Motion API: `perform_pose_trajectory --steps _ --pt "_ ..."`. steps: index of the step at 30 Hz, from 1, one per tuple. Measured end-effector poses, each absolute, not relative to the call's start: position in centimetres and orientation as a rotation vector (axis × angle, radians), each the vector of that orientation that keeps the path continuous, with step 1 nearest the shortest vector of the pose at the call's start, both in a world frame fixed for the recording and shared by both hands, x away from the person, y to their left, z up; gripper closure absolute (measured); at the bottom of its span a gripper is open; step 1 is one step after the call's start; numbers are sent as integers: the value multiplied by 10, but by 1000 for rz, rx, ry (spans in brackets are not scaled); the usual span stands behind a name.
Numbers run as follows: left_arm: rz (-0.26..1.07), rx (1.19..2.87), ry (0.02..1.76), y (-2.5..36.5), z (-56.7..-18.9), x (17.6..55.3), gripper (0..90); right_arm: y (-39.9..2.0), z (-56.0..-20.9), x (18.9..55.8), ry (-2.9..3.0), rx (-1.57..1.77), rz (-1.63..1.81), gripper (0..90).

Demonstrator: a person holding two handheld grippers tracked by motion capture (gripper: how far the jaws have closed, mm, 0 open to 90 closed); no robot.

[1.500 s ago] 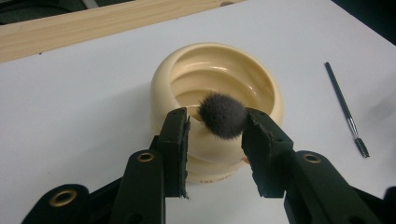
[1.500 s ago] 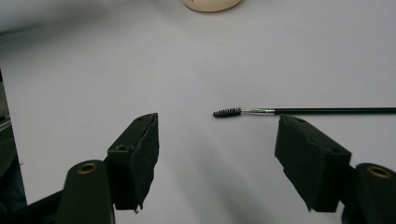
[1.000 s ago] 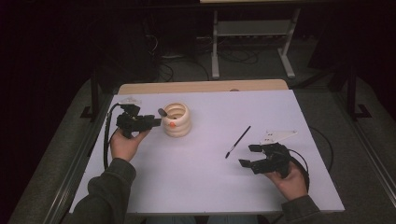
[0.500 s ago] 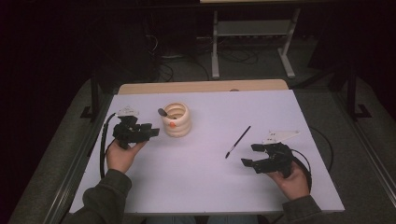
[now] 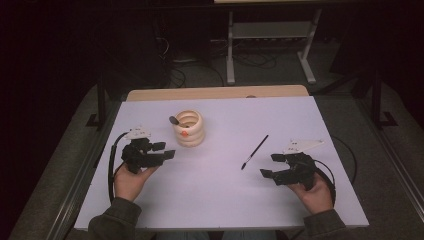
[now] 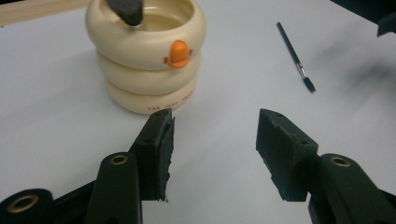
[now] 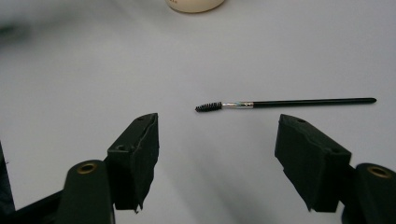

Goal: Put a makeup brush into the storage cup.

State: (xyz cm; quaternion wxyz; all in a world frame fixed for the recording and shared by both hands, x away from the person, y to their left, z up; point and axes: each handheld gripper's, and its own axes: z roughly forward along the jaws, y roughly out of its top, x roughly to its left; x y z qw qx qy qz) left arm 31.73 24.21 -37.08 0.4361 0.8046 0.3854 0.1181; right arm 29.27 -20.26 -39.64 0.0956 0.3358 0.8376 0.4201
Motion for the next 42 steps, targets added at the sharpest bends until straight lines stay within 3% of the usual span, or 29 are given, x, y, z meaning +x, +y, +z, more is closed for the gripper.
perform_pose_trajectory --steps 15,42 --pt "278 2015 867 227 -379 294 395 -208 -396 293 2472 1017 1239 290" --pt "257 2014 849 219 -381 292 362 -221 -402 294 2467 1049 1183 284"
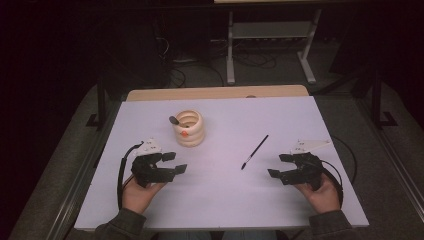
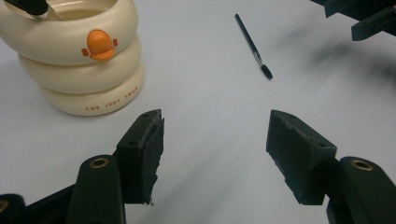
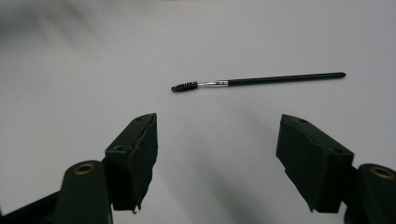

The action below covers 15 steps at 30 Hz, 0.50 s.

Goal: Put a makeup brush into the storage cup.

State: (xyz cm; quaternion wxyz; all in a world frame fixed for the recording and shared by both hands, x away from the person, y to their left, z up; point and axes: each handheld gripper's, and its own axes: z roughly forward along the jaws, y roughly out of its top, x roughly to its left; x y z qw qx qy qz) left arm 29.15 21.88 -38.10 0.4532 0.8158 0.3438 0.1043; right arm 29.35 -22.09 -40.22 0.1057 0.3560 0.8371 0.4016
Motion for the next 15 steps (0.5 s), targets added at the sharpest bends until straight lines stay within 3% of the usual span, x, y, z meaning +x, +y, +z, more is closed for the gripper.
perform_pose_trajectory --steps 15 --pt "235 2031 824 213 -382 291 362 -222 -401 291 2464 1059 1176 283"
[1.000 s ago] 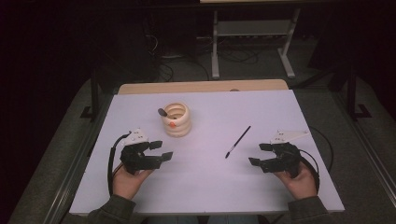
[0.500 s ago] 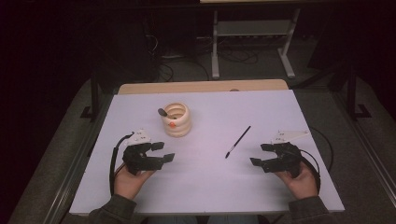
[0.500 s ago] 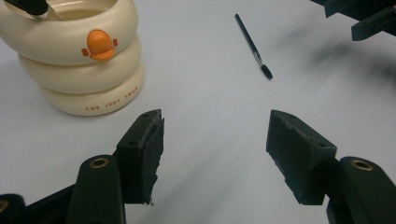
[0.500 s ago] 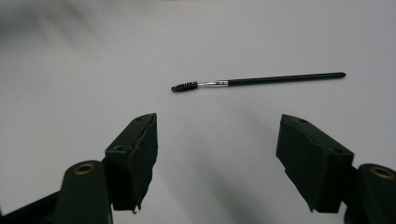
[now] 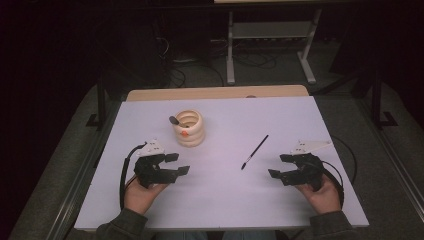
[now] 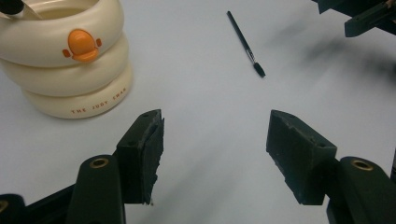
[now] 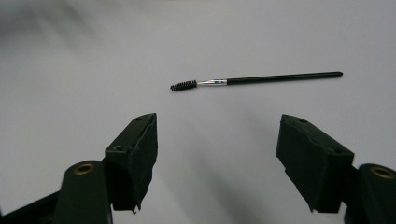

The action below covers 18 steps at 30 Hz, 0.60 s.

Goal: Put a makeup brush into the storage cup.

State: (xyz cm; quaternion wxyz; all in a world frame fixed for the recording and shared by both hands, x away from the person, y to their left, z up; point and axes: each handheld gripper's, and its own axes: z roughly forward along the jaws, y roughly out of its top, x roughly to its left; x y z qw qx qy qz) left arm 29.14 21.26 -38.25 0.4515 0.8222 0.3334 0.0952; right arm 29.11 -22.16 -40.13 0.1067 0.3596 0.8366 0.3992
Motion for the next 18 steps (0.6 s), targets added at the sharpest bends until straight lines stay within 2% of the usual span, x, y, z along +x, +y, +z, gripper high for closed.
perform_pose_trajectory --steps 8,18 --pt "236 2046 818 206 -384 290 362 -221 -403 292 2468 1053 1192 283" --pt "199 2033 805 178 -378 297 401 -228 -397 290 2434 1060 1204 280"
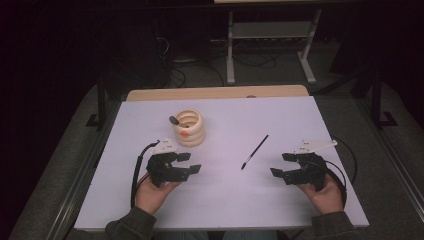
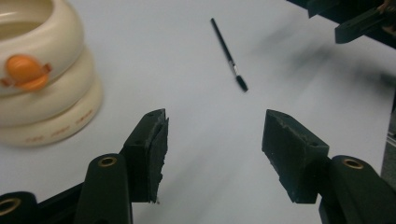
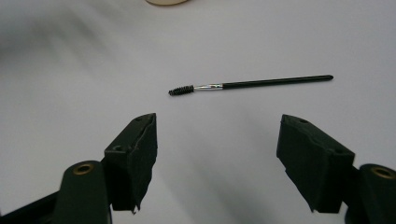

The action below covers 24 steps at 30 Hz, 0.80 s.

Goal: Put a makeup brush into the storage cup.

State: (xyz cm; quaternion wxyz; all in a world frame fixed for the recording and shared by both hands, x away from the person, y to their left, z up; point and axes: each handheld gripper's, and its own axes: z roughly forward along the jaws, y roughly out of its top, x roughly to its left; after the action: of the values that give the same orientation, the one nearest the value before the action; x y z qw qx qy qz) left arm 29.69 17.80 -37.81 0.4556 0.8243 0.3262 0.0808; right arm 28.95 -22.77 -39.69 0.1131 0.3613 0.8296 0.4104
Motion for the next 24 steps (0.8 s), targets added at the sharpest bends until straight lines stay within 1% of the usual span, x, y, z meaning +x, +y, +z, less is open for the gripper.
perform_pose_trajectory --steps 5,6,10,14,16,20,24 --pt "193 2048 786 154 -372 308 390 -229 -399 291 2437 1066 1200 274" --pt "187 2059 796 143 -370 314 391 -229 -400 291 2440 1066 1200 272" --pt "152 2069 794 120 -370 325 378 -228 -399 290 2444 1084 1191 262" --pt "192 2156 780 96 -371 336 382 -229 -400 291 2448 1083 1181 256" --pt "206 2195 774 87 -373 343 395 -229 -401 291 2446 1095 1188 255" --pt "206 2221 772 72 -375 352 416 -230 -402 292 2448 1077 1185 254" --pt "174 2233 782 61 -380 361 435 -230 -402 292 2449 1074 1189 254"
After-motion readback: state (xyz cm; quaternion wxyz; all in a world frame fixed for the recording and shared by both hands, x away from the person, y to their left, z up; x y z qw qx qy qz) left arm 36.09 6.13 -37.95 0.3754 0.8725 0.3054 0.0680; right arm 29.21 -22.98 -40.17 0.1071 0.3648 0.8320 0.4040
